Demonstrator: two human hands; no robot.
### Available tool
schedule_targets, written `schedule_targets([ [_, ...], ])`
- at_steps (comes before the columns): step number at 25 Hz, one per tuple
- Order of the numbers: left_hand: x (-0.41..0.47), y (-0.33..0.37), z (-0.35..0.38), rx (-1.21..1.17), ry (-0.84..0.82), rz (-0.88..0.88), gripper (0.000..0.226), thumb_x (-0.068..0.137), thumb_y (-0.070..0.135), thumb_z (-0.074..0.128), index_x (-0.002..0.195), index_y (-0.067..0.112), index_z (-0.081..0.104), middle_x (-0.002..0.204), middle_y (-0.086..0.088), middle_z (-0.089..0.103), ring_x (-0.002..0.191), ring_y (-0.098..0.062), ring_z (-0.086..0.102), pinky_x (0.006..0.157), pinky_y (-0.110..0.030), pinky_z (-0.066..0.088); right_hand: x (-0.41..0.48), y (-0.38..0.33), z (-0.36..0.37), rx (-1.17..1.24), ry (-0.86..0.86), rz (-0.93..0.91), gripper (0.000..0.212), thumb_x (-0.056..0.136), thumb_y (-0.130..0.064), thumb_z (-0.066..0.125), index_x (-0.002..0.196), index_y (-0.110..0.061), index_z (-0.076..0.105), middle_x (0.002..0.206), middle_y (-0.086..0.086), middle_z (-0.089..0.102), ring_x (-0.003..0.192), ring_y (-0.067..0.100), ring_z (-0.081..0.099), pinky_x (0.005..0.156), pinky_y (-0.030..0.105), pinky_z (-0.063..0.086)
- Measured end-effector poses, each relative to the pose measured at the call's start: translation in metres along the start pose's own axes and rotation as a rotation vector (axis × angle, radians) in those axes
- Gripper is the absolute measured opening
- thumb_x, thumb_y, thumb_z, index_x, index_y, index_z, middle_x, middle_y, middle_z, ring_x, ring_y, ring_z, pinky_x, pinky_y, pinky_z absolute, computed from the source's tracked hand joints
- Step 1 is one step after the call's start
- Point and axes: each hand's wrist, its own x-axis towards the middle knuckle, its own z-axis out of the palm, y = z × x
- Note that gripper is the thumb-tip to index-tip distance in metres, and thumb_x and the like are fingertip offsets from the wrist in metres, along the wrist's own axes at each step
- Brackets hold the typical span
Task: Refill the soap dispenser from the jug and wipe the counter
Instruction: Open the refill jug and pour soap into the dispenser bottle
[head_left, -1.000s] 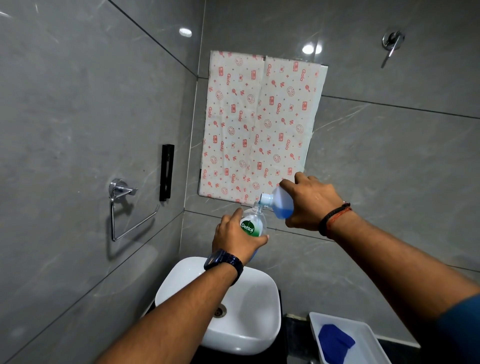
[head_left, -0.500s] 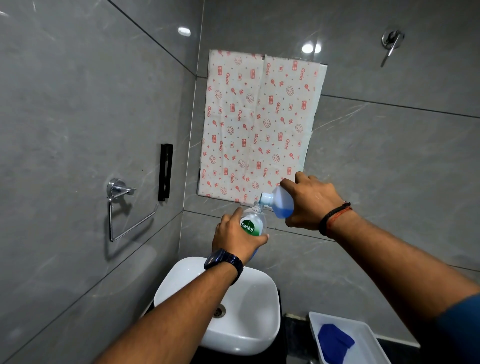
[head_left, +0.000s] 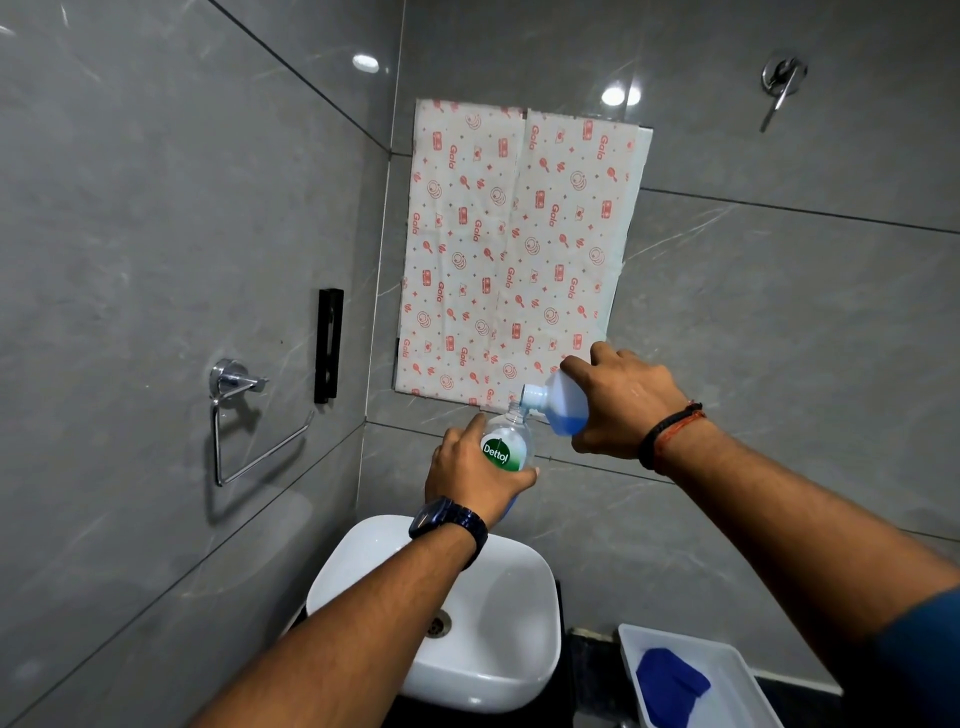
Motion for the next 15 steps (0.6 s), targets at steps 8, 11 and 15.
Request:
schedule_targets([
  [8,0.0013,-0.0003,0.0029,0.002,-0.001,0.003,0.084,0.051,0.06,0.077,0.123,0.031,0.042,0.116,-0.001,0.054,0.094,-0.018,0.05,0.066,-0.027,0.043,0.0027,0.0021,0.0024,-0.001,0.001,0.0,0.075,0.06,-0.045,0.076,0.123,-0.028,0.039,0.111,0.006,0.052,0.091,0.024,0.052,0.065,0.038,0.055],
  [11,0.0025,-0.0003,0.0042,0.006,0.005,-0.001,0.084,0.051,0.06,0.077,0.123,0.032,0.042,0.114,0.0,0.054,0.088,-0.013,0.044,0.065,-0.027,0.043,0.0033,0.0026,0.0037,-0.006,0.004,0.0,0.076,0.06,-0.045,0.077,0.124,-0.028,0.038,0.112,0.006,0.052,0.092,0.024,0.052,0.066,0.039,0.055],
  [15,0.0031,-0.0011,0.0056,0.011,0.006,-0.002,0.085,0.051,0.06,0.077,0.123,0.032,0.042,0.112,0.0,0.054,0.087,-0.013,0.043,0.065,-0.028,0.044,0.006,0.0024,0.0051,-0.007,0.002,-0.002,0.076,0.061,-0.046,0.077,0.124,-0.028,0.039,0.112,0.006,0.052,0.092,0.024,0.053,0.066,0.038,0.054],
])
